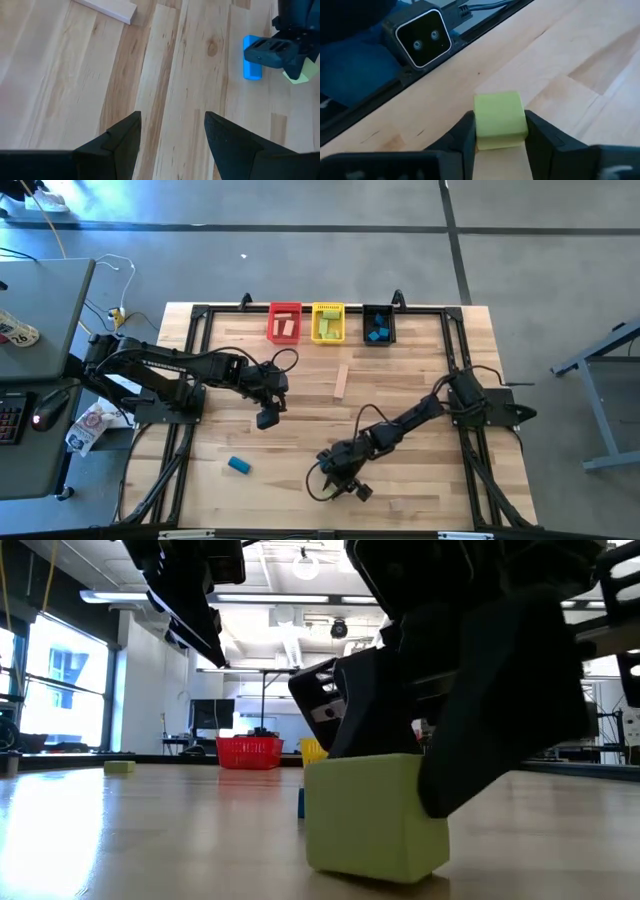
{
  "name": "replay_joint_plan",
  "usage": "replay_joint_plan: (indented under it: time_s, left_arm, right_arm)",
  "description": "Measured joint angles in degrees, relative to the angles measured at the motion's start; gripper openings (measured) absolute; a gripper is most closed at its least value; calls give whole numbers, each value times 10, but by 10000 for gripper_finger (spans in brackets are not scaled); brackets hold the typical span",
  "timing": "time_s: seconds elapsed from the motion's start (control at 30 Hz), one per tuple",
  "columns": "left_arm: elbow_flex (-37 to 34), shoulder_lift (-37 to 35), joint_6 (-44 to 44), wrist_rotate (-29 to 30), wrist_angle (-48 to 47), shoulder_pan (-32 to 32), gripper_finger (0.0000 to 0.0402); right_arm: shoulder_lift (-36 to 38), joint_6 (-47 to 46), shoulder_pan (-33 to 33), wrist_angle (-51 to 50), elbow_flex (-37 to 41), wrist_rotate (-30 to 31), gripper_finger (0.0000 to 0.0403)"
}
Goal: Sort & place blocks by color
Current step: Put the green block into the yellow basket
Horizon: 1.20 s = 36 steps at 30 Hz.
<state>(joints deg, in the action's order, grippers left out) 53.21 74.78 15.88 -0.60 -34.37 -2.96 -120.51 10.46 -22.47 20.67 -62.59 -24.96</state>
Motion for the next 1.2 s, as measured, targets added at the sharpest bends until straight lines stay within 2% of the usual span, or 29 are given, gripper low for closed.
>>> replay_joint_plan:
  time_s: [0.17,0.53,0.67,1.0,1.2]
  left_arm:
    - [0,0,0,0,0,0,202]
    - [0,0,0,0,-5,0,202]
    - [0,0,0,0,-6,0,202]
    - [0,0,-26,1,-22,0,202]
    - [0,0,-26,37,-34,5,202]
  right_arm:
    - [0,-3,20,-7,0,-22,106]
    - [29,5,90,-34,2,-13,106]
    - [64,11,117,-40,2,29,106]
    - [145,77,196,-117,1,186,106]
    - [170,107,253,-129,1,271,106]
